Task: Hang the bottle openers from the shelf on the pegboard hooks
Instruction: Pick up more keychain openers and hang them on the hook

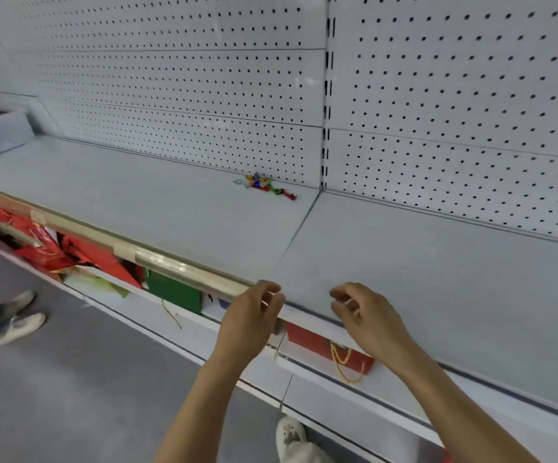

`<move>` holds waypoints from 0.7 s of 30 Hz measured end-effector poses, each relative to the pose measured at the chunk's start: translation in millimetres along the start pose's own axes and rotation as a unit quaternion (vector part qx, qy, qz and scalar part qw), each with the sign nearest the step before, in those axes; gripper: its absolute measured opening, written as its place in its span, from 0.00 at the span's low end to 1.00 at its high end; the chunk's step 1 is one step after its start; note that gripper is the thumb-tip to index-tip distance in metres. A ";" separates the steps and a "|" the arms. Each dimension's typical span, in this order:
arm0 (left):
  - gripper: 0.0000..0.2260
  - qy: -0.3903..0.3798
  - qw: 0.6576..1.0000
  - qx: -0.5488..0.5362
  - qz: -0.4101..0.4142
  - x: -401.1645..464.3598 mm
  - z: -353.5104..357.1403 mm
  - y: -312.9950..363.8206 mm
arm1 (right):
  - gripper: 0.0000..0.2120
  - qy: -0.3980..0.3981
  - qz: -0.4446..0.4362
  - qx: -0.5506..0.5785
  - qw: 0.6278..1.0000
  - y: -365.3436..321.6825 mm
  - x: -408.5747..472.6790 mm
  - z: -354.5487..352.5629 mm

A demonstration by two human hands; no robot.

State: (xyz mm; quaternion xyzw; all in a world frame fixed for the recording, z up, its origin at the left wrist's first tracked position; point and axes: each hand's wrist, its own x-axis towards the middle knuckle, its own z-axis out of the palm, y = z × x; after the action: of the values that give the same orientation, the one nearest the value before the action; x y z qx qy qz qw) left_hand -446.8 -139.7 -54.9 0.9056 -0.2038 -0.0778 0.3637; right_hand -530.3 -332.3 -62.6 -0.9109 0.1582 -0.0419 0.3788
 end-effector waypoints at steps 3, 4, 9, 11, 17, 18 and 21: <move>0.11 0.008 1.000 0.001 0.000 43.8 -20.6 -21.8 | 0.11 0.002 -0.007 0.032 0.999 -18.5 46.9 19.4; 0.11 0.010 1.000 0.003 -0.002 61.1 -29.1 -29.4 | 0.11 0.005 -0.008 0.039 0.999 -24.4 64.7 25.2; 0.11 0.007 1.000 0.028 -0.006 153.1 -61.9 -59.0 | 0.09 0.037 0.006 0.051 0.998 -45.3 155.6 42.5; 0.11 0.004 1.000 0.026 0.005 186.5 -67.4 -66.6 | 0.09 0.057 0.010 0.046 0.997 -49.0 189.2 45.6; 0.15 -0.050 0.997 0.051 0.026 268.2 -69.6 -81.3 | 0.16 0.107 0.036 -0.067 0.991 -57.4 266.0 47.4; 0.16 -0.052 0.997 0.051 0.024 283.7 -70.2 -83.5 | 0.17 0.108 0.046 -0.096 0.988 -58.1 276.9 47.2; 0.17 -0.045 0.998 0.037 0.019 332.4 -72.2 -90.5 | 0.21 0.092 0.090 -0.143 0.981 -59.3 304.4 50.3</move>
State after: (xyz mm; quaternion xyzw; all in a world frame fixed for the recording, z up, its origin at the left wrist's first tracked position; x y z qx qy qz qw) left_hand -96.9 -176.9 -62.6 0.9099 -0.2402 -0.1040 0.3219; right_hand -217.1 -356.3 -69.8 -0.9300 0.2777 -0.0680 0.2310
